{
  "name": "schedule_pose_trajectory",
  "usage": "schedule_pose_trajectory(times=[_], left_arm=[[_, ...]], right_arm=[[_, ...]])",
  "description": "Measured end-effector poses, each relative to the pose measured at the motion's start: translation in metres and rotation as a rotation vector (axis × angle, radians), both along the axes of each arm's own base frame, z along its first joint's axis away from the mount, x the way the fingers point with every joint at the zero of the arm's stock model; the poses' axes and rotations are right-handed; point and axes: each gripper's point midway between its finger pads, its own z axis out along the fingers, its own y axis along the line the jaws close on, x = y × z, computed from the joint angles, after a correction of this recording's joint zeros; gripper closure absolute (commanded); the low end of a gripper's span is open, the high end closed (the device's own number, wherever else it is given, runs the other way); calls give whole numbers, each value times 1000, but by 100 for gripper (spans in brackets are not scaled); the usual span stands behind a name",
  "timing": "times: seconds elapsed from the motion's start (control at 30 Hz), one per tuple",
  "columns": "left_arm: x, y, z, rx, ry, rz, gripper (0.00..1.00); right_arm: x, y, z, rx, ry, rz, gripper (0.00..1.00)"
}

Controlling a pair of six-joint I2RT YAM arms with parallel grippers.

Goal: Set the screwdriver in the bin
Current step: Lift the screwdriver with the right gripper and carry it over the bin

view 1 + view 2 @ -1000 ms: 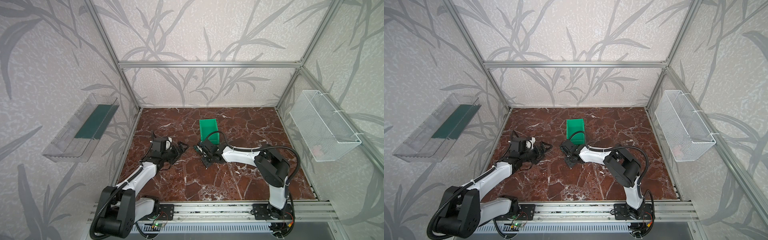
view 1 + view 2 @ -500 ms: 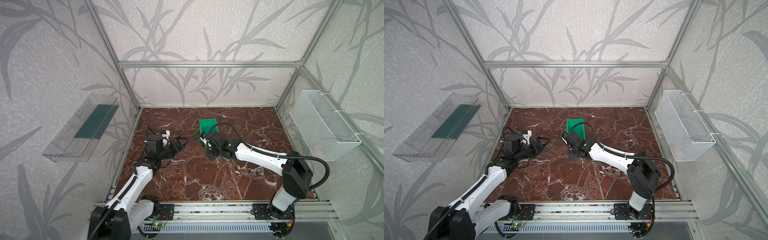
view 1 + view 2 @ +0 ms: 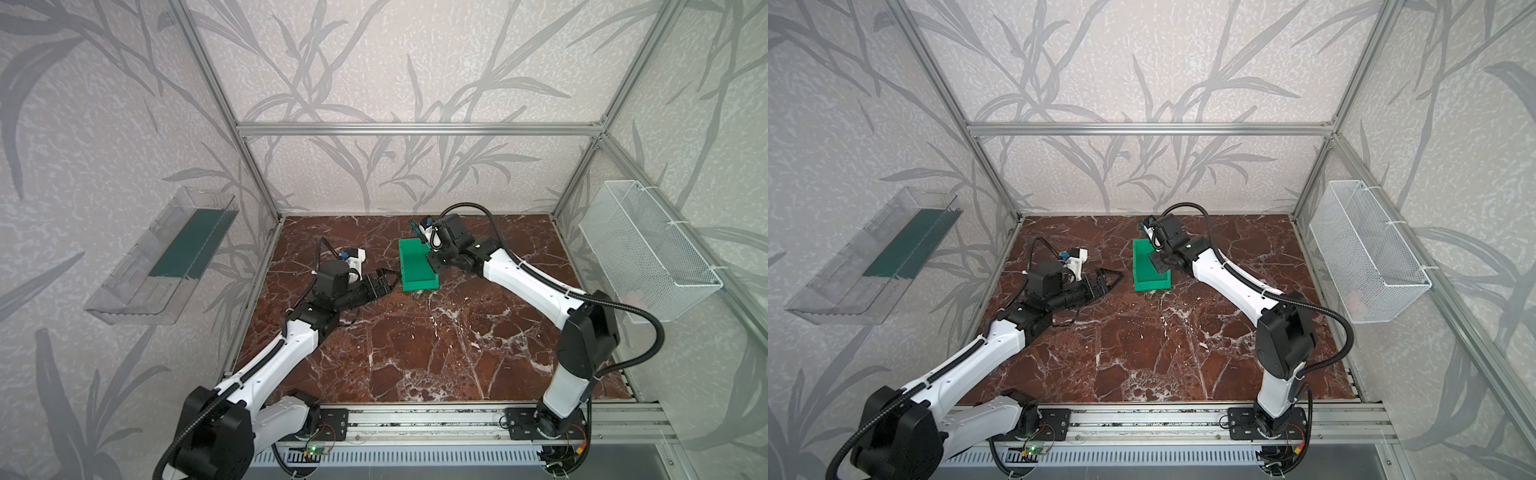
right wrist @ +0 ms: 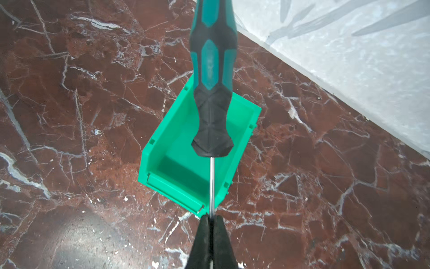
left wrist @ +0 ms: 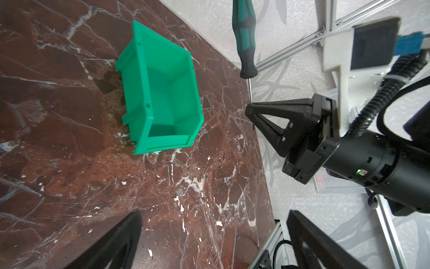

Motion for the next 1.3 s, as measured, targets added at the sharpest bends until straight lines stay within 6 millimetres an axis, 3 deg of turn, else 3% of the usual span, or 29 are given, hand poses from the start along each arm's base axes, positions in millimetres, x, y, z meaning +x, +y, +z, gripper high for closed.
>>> schedule_pose_trajectory(times=[0.27, 0.43, 0.73, 1.3], left_arm=[[5, 3, -2, 13, -3, 25, 1], [6, 3, -4, 19, -2, 28, 1], [10, 2, -21, 40, 37, 23, 1], [7, 3, -19, 52, 23, 16, 1]], right_arm=[[22, 10, -68, -134, 138, 53, 100], [22, 5, -93, -212, 202, 66, 100], [19, 1, -108, -253, 244, 67, 100], [30, 14, -128, -217, 230, 80, 100]])
